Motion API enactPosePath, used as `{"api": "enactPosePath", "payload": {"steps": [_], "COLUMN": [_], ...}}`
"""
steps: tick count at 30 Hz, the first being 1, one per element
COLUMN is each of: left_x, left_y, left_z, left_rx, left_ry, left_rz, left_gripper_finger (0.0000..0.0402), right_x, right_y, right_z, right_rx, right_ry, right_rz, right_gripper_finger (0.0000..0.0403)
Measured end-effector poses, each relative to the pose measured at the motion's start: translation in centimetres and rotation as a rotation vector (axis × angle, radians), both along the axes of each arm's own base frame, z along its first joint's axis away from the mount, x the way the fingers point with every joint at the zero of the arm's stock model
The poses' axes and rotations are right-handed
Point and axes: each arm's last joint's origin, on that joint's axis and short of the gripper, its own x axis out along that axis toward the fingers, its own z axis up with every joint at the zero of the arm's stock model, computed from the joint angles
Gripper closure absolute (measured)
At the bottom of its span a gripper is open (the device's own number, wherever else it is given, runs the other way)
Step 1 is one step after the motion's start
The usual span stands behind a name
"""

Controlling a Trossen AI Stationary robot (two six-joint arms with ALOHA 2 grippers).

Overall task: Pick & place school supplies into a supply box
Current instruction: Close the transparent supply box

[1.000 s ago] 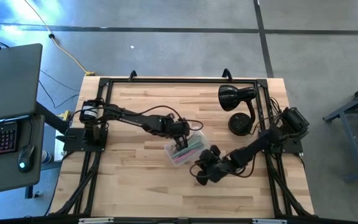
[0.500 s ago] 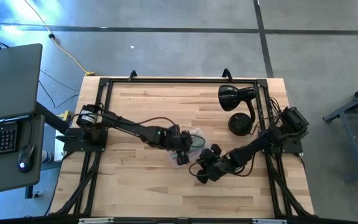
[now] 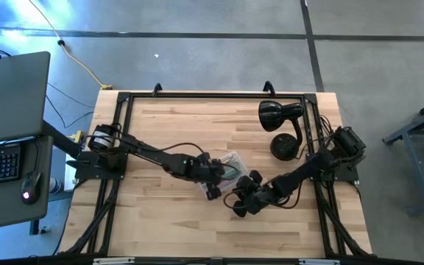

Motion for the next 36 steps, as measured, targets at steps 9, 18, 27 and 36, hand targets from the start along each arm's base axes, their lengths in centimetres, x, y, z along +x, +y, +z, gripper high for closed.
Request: {"api": "enactPosePath", "payload": {"steps": [9, 18, 27, 36], "left_x": [-0.3, -0.3, 0.0, 0.0], "left_y": [0.0, 0.4, 1.9, 1.8], "left_z": [-0.7, -0.8, -0.9, -0.9], "left_rx": [-0.009, -0.008, -0.059, -0.056], "left_ry": [0.006, 0.022, 0.038, 0.038], "left_rz": [-0.005, -0.012, -0.023, -0.026], "left_gripper_finger": [0.0392, 0.0392, 0.0392, 0.0392], "right_x": [0.6, 0.9, 1.4, 1.5], "right_y": [-1.3, -1.9, -1.5, -3.6], "right_z": [0.0, -0.1, 1.6, 1.8], "right_rx": [-0.011, -0.013, -0.100, -0.143], "right_ry": [0.009, 0.032, -0.086, -0.036], "right_rz": [-0.020, 0.011, 0.076, 0.015], "right_gripper_finger": [0.0402, 0.0403, 0.0403, 0.0403]}}
